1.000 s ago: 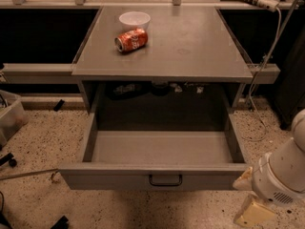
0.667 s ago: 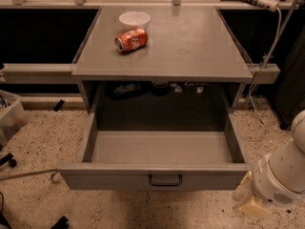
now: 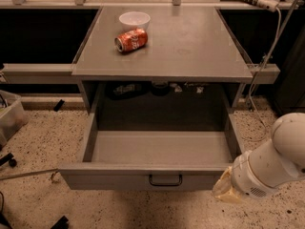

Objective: Close top drawer

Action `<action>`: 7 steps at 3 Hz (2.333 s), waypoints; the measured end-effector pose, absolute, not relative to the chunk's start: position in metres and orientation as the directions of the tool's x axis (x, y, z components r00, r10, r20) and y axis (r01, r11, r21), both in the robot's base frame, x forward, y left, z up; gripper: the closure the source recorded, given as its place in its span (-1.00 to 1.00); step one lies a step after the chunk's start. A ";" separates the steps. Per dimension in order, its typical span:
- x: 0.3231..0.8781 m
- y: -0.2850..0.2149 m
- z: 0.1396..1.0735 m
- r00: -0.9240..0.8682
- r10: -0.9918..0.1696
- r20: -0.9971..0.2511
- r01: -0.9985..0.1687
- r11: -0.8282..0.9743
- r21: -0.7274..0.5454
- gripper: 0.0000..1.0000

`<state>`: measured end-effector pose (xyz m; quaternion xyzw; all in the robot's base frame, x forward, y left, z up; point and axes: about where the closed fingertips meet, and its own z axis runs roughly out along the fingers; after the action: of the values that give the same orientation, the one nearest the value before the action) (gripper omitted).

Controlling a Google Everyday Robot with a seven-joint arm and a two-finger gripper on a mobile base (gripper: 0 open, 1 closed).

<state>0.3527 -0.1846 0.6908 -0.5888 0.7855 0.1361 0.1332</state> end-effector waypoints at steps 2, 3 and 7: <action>0.408 -0.158 0.688 -0.190 -0.897 -0.399 -0.973 0.226 -0.044 1.00; 0.419 -0.152 0.677 -0.180 -0.897 -0.404 -0.971 0.229 -0.074 1.00; 0.517 -0.155 0.662 -0.163 -0.840 -0.517 -0.854 0.383 -0.353 1.00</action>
Offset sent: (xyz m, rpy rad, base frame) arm 0.0804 0.0317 -0.0046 0.0021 -0.1435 0.0592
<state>0.5173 -0.1546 0.6618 -0.5552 0.7626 0.0101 0.3317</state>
